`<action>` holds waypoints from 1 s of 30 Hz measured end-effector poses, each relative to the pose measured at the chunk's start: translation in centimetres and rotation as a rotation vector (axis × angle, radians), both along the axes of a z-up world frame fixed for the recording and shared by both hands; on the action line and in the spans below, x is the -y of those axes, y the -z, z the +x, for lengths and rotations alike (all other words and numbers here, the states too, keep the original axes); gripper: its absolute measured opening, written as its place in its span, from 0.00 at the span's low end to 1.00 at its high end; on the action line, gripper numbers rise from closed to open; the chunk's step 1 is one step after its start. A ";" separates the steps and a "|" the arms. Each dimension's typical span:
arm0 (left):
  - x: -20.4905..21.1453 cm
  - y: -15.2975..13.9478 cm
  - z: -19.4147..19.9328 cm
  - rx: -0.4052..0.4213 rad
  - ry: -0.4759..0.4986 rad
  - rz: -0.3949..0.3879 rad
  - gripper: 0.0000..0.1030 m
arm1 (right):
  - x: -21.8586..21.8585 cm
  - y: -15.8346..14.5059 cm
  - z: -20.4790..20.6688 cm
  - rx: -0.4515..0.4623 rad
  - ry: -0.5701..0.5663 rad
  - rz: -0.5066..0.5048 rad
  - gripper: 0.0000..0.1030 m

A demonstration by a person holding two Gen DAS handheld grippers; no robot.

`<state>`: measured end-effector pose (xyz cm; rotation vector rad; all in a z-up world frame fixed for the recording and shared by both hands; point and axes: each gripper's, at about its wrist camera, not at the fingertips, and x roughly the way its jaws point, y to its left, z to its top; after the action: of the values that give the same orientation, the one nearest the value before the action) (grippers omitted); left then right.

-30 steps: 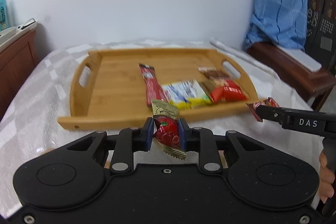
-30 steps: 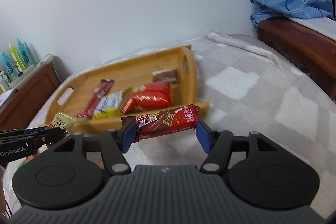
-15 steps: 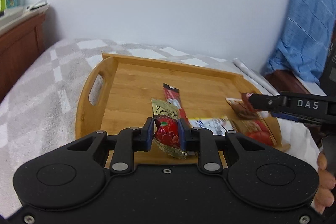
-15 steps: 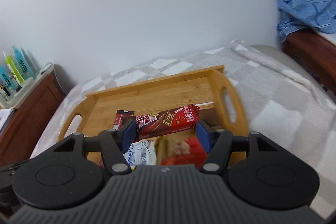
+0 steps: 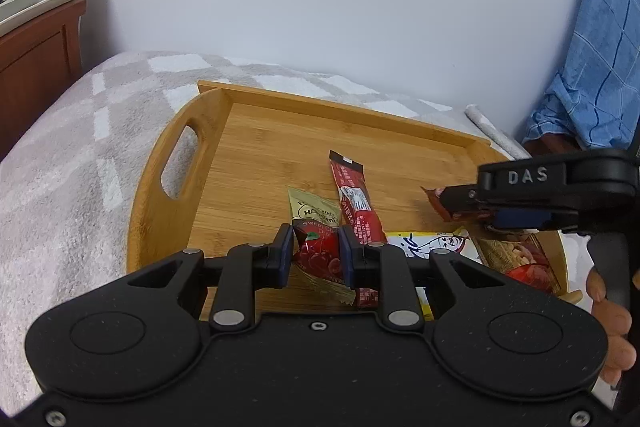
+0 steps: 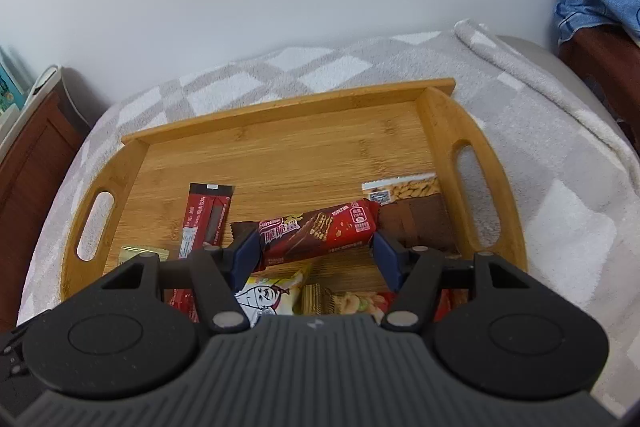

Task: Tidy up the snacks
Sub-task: 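Carry the pouch and wafer bar onto the tray and open both tools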

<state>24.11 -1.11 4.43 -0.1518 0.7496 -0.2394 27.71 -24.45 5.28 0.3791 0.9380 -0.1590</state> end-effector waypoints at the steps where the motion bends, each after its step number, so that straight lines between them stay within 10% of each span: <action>1: 0.0 0.0 0.0 0.000 0.000 -0.001 0.22 | -0.1 0.0 0.2 -0.005 0.003 -0.004 0.63; 30: 0.6 0.9 0.0 -0.018 0.004 0.012 0.25 | -0.5 1.3 0.7 -0.054 0.108 -0.012 0.67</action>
<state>24.10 -1.67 3.52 -0.1415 0.7694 -0.2377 28.40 -23.93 4.02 0.4160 0.9703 -0.2742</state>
